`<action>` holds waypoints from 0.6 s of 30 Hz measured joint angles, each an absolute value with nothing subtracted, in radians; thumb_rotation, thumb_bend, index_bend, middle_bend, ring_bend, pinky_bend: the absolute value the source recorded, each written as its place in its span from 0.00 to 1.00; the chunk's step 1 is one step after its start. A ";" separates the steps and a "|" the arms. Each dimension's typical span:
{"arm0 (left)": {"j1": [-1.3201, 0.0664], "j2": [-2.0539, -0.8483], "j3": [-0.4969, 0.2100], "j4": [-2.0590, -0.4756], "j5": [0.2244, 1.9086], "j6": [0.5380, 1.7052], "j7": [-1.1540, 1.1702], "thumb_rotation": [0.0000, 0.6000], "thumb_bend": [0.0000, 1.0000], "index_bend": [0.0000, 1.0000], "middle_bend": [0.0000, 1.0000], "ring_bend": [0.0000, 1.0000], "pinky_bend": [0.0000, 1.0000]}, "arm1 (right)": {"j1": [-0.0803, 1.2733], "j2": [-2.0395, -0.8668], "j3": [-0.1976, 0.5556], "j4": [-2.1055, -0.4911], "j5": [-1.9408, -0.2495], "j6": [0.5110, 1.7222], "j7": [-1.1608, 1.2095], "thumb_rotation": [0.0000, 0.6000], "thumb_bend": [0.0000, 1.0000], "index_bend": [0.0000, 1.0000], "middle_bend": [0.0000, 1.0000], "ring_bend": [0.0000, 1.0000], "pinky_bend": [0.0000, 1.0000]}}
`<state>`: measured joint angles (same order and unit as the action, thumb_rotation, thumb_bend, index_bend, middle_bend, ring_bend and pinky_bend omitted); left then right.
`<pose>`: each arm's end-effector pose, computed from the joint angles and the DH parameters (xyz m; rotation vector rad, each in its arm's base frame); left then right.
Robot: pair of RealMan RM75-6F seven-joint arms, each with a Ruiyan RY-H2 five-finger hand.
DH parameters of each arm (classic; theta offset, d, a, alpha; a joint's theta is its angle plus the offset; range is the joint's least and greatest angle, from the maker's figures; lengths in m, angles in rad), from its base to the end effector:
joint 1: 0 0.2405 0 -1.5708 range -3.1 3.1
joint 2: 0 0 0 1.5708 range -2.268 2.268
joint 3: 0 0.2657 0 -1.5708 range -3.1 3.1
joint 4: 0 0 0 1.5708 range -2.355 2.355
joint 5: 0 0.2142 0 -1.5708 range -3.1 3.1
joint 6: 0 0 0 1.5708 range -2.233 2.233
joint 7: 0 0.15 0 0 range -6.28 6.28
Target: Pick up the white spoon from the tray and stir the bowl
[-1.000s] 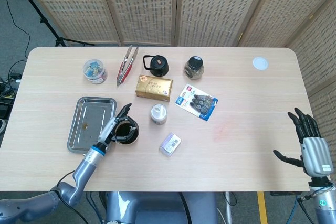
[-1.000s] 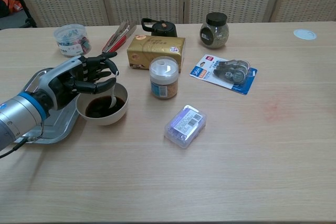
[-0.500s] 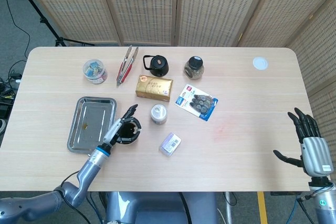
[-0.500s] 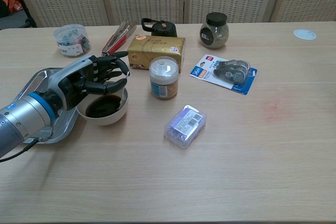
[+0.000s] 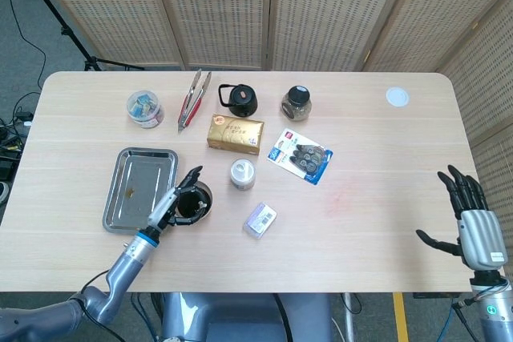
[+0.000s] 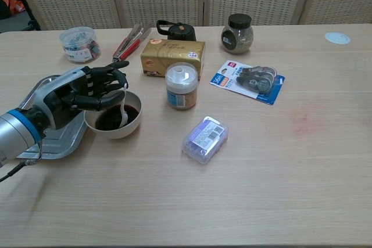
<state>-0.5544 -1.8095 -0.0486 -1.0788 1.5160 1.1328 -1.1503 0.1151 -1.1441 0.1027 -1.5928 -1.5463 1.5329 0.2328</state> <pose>-0.2087 0.3024 -0.0827 -1.2443 -2.1111 -1.6702 -0.3031 -0.2078 0.1648 1.3071 -0.9734 1.2025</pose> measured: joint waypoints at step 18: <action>-0.594 -1.808 -0.095 -1.065 1.504 1.112 -1.128 1.00 0.45 0.65 0.00 0.00 0.00 | 0.114 -1.141 0.106 -1.592 -1.543 1.535 0.241 1.00 0.00 0.00 0.00 0.00 0.00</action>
<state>-0.5941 -1.8081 -0.0952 -1.0647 1.5041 1.1117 -1.1280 0.1144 -1.1407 0.1060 -1.5919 -1.5431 1.5353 0.2406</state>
